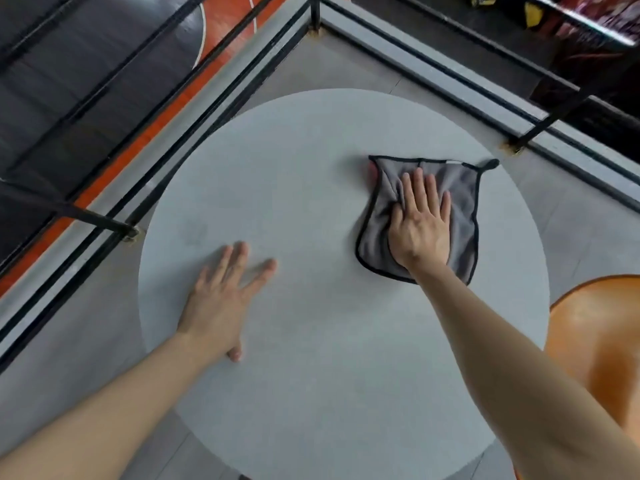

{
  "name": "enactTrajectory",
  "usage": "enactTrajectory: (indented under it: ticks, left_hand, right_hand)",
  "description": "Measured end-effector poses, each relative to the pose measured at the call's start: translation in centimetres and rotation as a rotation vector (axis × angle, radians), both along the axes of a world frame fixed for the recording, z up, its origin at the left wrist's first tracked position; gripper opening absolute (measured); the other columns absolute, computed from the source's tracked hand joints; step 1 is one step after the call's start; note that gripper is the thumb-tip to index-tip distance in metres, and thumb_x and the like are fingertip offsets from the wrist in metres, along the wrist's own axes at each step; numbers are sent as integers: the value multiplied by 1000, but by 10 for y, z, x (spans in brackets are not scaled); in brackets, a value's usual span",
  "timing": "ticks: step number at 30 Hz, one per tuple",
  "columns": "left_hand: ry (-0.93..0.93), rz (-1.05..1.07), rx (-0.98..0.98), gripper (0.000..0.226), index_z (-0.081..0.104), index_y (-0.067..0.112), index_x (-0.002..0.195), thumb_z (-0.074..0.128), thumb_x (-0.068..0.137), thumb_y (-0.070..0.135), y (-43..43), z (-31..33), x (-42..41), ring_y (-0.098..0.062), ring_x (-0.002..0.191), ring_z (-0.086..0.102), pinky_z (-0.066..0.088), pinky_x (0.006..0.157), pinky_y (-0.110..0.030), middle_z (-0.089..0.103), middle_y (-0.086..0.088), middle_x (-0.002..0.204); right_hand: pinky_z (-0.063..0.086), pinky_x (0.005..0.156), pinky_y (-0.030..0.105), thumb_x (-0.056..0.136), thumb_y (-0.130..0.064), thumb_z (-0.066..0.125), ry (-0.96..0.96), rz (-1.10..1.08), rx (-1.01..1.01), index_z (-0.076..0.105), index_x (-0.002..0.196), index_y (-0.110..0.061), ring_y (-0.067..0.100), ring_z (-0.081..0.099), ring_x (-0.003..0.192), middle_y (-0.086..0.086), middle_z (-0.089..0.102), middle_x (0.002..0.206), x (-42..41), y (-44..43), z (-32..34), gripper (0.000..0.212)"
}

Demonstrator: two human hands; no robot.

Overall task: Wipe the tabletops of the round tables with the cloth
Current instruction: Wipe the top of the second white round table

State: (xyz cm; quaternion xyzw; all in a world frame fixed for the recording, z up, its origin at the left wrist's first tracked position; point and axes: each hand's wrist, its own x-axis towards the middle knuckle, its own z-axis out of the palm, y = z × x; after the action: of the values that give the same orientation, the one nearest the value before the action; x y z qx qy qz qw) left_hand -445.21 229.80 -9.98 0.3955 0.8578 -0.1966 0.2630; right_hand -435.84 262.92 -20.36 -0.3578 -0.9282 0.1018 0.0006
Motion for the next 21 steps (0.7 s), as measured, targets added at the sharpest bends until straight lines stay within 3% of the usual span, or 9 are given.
enactTrajectory:
  ticks: [7, 10, 12, 13, 16, 21]
  left_hand:
    - [-36, -55, -36, 174, -36, 37, 157, 97, 48, 66, -1, 6, 2, -44, 160, -17, 26, 127, -56, -30, -21, 169]
    - [-24, -84, -13, 148, -8, 42, 165, 90, 58, 72, 12, 16, -11, -39, 159, 16, 42, 116, -50, 5, -20, 171]
    - [15, -128, 64, 128, 13, 44, 163, 88, 63, 71, 26, 20, -32, -29, 149, 34, 44, 111, -48, 27, -9, 160]
    - [37, -137, 96, 130, 13, 45, 164, 89, 62, 69, 33, 19, -43, -28, 152, 30, 41, 113, -49, 25, -7, 161]
    - [45, -51, 124, 154, -10, 48, 163, 95, 51, 66, 49, 9, -68, -33, 163, 1, 34, 120, -57, -5, -11, 174]
    - [-43, -5, 129, 151, -7, 53, 162, 94, 51, 68, 63, 1, -73, -29, 163, -9, 31, 122, -55, -16, -6, 175]
  right_hand:
    - [2, 138, 53, 112, -42, 20, -94, -286, 13, 12, 176, -23, 18, -2, 170, -1, -3, 184, 109, -75, -1, 67]
    - [2, 138, 52, 112, -41, 18, -113, -330, 28, 9, 176, -24, 16, -6, 170, -3, -6, 184, 126, -95, -2, 66]
    - [2, 138, 52, 112, -42, 18, -111, -354, 34, 9, 176, -25, 15, -6, 170, -4, -5, 184, 126, -96, -1, 66]
    - [2, 138, 52, 112, -42, 18, -111, -358, 33, 10, 176, -25, 15, -5, 170, -4, -4, 184, 124, -96, 0, 66]
    - [-1, 138, 51, 112, -42, 16, -123, -351, 25, 8, 176, -26, 15, -6, 170, -5, -4, 184, 116, -96, 3, 66]
    - [-6, 137, 49, 109, -46, 9, -153, -370, -13, 2, 176, -29, 14, -11, 169, -7, -12, 183, 98, -33, 5, 69]
